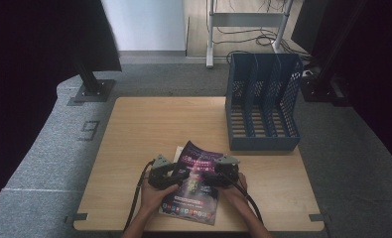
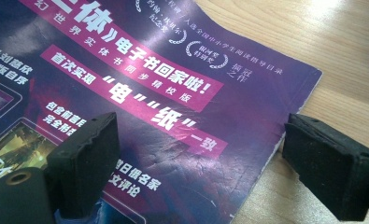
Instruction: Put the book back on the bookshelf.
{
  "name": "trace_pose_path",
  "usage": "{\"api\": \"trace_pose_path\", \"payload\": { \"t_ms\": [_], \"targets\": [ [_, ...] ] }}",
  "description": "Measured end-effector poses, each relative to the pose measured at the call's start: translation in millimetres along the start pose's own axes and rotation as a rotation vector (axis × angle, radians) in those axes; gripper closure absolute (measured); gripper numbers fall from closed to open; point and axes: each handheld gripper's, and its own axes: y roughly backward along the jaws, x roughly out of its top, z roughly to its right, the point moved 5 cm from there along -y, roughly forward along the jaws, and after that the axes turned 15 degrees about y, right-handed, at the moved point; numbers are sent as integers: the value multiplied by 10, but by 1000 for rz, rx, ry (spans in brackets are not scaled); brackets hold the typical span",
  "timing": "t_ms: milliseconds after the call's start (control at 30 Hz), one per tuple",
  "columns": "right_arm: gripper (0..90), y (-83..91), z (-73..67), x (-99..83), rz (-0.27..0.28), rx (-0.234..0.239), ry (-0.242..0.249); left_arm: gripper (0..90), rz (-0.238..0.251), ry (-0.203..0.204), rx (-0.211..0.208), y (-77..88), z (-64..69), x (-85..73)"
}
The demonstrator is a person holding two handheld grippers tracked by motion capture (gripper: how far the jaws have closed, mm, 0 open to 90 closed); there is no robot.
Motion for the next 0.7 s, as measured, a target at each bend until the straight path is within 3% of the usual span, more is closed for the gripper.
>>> {"api": "trace_pose_path", "payload": {
  "t_ms": [267, 467, 667, 700],
  "targets": [
    [110, 2, -1, -1, 0, 0, -4, 415, -14, -17, 12, -26, -38, 76],
    [110, 2, -1, -1, 0, -1, -2, 436, -68, -8, 20, -203, -99, 175],
    [110, 2, -1, -1, 0, -1, -3, 491, -77, -11, 22, -239, -100, 207],
    [110, 2, -1, -1, 0, -1, -2, 498, -83, -17, 39, -259, -111, 196]
  ]
}}
